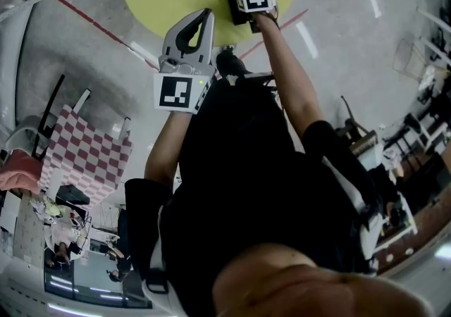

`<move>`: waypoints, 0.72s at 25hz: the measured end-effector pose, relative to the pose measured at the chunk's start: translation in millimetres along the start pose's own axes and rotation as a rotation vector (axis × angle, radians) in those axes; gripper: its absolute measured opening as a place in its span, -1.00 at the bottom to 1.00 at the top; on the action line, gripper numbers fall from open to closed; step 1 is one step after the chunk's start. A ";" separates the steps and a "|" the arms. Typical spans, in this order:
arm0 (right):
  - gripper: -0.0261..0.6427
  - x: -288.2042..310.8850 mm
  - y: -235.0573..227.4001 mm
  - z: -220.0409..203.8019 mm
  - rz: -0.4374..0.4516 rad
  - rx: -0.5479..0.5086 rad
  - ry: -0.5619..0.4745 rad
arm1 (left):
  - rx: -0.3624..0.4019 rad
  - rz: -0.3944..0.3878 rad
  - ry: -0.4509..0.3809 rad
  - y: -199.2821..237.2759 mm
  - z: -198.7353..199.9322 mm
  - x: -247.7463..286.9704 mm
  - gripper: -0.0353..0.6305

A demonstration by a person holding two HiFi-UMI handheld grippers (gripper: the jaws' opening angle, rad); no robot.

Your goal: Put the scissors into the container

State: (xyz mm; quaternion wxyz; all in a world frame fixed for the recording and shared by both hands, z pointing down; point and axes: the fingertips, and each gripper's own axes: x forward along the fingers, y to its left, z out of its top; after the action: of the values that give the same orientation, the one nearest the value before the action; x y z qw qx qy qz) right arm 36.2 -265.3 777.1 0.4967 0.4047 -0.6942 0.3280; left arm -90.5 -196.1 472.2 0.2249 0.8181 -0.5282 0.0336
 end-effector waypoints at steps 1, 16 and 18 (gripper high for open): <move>-0.68 0.5 0.1 -0.5 -0.002 0.000 0.001 | 0.001 -0.001 0.000 0.1 -0.6 -0.3 -0.90; -0.68 -29.7 -4.5 5.4 -0.007 0.027 -0.086 | 0.012 -0.010 -0.024 -12.4 5.4 -7.0 -0.90; -0.68 -38.3 -5.0 8.0 0.000 0.037 -0.111 | 0.013 -0.012 -0.034 -15.6 9.0 -8.3 -0.90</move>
State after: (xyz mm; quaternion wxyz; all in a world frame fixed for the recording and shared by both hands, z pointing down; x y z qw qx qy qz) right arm 44.0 -265.4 738.4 0.4497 0.4314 -0.7145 0.3179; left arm -82.0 -187.3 456.6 0.2110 0.8231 -0.5268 0.0219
